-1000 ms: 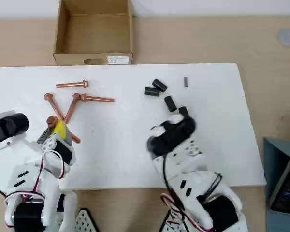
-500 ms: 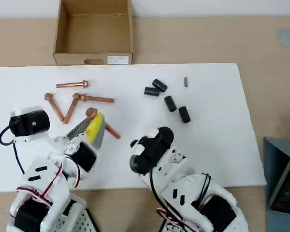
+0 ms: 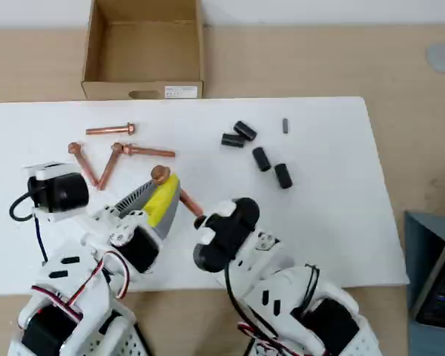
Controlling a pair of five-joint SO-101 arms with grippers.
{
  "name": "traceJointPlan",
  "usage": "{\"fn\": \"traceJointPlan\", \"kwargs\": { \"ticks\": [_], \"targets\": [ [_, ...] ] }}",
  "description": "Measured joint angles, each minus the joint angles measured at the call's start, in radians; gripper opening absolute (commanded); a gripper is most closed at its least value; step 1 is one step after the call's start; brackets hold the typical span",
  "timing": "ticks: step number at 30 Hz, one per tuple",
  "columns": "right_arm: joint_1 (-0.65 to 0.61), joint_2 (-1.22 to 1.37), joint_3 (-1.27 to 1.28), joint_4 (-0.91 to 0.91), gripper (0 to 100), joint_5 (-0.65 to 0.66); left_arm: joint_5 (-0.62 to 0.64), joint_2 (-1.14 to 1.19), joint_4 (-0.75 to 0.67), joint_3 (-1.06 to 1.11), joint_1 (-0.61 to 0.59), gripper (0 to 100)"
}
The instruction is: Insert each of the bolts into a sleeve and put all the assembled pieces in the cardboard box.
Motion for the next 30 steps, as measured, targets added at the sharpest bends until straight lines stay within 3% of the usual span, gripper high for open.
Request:
{"fn": "traceJointPlan", "kwargs": {
  "ticks": [18, 30],
  "targets": [
    [0.0, 0.0, 0.0, -0.025, 0.9, 0.0, -0.034, 0.0, 0.075, 0.02, 0.083, 0],
    [-0.006, 0.0, 0.0, -0.025, 0.9, 0.011, -0.087, -0.003, 0.229, 0.025, 0.17, 4]
  ]
}}
